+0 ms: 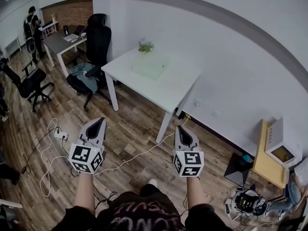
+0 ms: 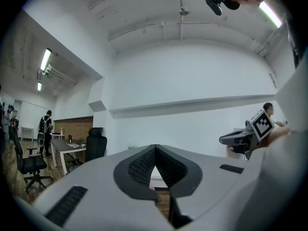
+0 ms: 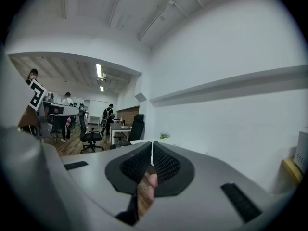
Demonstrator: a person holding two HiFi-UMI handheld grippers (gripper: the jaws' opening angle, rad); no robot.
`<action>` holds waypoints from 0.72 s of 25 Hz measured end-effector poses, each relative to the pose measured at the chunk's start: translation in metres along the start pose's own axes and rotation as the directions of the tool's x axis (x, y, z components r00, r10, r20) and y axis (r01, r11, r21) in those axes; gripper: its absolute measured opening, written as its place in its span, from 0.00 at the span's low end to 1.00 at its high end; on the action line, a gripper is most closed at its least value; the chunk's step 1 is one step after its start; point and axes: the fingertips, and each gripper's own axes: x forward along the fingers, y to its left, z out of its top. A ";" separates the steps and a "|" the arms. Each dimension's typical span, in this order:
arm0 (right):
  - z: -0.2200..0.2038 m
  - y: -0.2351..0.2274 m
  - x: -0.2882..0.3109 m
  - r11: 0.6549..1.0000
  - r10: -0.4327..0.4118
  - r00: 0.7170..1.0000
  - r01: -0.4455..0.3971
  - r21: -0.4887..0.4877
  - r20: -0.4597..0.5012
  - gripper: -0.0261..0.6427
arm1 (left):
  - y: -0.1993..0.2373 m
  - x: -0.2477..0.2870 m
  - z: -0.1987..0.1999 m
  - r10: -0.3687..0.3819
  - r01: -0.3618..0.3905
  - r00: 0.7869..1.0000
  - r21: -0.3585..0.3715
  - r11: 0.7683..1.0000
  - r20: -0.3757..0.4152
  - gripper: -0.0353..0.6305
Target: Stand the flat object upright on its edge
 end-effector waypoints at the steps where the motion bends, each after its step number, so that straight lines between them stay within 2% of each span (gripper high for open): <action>1: -0.001 -0.003 0.004 1.000 0.002 1.000 -0.002 0.001 -0.001 0.08 | 0.001 0.004 -0.001 0.004 -0.004 1.000 -0.001 1.000 -0.004 0.07; 9: -0.003 -0.043 0.048 0.999 0.032 0.999 -0.032 0.010 -0.012 0.08 | -0.003 0.064 -0.001 0.009 -0.009 1.000 0.002 1.000 -0.024 0.07; 18: -0.002 -0.089 0.097 0.998 0.064 0.997 -0.064 0.009 -0.034 0.08 | 0.001 0.112 0.002 0.076 -0.076 0.996 0.011 0.997 -0.050 0.07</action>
